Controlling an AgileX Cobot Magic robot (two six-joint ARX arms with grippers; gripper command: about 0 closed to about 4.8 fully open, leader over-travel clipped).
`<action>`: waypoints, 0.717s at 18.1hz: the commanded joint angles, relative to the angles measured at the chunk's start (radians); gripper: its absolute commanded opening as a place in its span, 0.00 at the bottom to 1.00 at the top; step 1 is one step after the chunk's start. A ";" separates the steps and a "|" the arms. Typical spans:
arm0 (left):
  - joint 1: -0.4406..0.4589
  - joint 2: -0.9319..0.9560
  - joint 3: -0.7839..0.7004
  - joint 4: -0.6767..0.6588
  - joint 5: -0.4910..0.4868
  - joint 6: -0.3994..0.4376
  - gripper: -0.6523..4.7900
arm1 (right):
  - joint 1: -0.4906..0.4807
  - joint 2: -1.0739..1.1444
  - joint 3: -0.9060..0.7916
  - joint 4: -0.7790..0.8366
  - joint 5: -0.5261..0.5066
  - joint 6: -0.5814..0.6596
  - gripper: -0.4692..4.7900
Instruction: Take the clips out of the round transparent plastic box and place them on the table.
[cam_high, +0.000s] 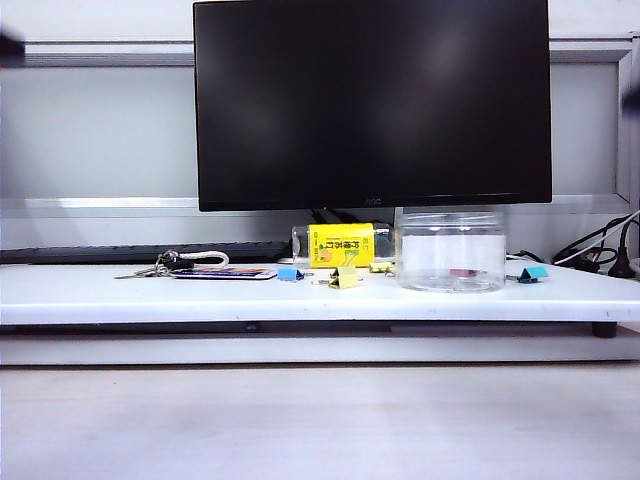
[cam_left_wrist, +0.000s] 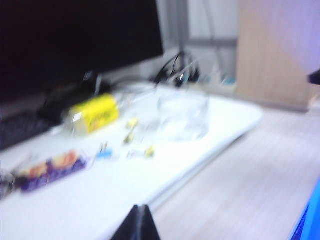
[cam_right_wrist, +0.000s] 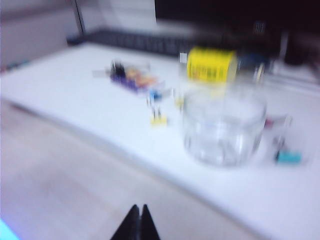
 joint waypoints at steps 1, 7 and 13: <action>-0.001 0.000 -0.026 0.025 -0.005 0.008 0.11 | 0.000 0.000 -0.031 0.028 0.000 0.007 0.09; 0.000 0.000 -0.098 0.031 -0.005 0.008 0.11 | 0.000 -0.005 -0.145 0.091 0.000 0.002 0.09; 0.000 0.000 -0.131 0.039 -0.015 0.009 0.11 | -0.001 -0.006 -0.172 0.108 0.001 -0.032 0.09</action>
